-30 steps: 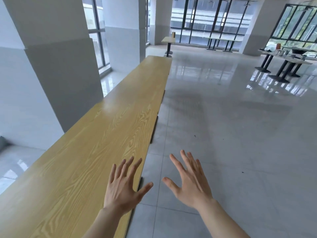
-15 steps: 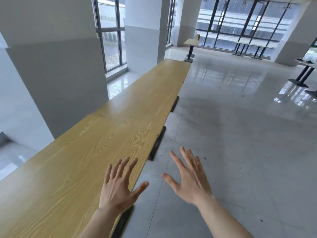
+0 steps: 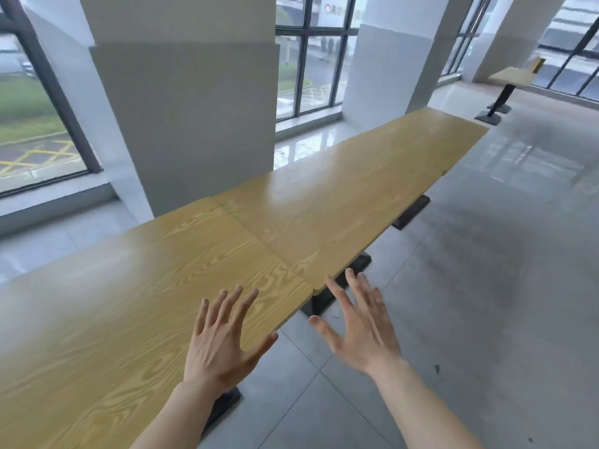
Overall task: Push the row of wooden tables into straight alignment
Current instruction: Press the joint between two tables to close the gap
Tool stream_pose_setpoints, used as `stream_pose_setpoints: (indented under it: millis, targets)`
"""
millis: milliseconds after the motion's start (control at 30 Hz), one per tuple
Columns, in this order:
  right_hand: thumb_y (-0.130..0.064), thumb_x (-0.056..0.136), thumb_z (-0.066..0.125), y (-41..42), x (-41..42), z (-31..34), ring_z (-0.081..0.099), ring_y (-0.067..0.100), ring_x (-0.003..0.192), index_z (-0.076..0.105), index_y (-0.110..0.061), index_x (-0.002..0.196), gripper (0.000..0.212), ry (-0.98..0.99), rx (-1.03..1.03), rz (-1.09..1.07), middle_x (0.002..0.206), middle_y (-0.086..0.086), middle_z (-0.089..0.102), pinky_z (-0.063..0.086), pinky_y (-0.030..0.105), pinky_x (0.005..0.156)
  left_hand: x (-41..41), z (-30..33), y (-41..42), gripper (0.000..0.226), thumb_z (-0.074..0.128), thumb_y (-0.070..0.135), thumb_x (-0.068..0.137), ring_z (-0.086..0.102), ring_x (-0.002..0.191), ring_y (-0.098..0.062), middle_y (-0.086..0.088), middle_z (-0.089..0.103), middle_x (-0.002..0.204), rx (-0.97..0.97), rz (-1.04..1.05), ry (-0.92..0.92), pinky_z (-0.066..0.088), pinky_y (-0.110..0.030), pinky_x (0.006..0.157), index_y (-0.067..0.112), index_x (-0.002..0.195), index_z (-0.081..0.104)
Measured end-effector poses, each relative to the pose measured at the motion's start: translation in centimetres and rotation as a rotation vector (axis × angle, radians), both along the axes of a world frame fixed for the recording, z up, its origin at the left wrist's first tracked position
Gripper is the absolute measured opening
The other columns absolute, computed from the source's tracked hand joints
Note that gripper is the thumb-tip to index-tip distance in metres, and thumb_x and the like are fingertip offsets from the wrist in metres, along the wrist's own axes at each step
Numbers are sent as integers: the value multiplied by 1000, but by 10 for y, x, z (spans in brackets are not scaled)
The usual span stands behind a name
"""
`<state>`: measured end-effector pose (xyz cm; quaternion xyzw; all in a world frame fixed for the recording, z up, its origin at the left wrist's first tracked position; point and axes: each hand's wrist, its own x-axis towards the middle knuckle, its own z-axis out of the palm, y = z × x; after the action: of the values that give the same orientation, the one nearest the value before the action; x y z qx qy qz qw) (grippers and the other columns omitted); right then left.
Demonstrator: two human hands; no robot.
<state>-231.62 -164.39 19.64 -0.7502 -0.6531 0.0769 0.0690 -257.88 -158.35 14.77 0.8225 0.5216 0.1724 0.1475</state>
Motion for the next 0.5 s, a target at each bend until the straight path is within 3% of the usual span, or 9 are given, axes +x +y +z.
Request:
stream_pose_setpoints:
  millis: [500]
  targets:
    - [-94,80,3,270,86,-91,-11,22,160,3,-45,163,97,12,-120,303,175,2,-8,1,49,129,96,-100,167,89,18,92,86,-7,160,-17,9,6,173,-143,378,9,-11,-45,128,46,162,6]
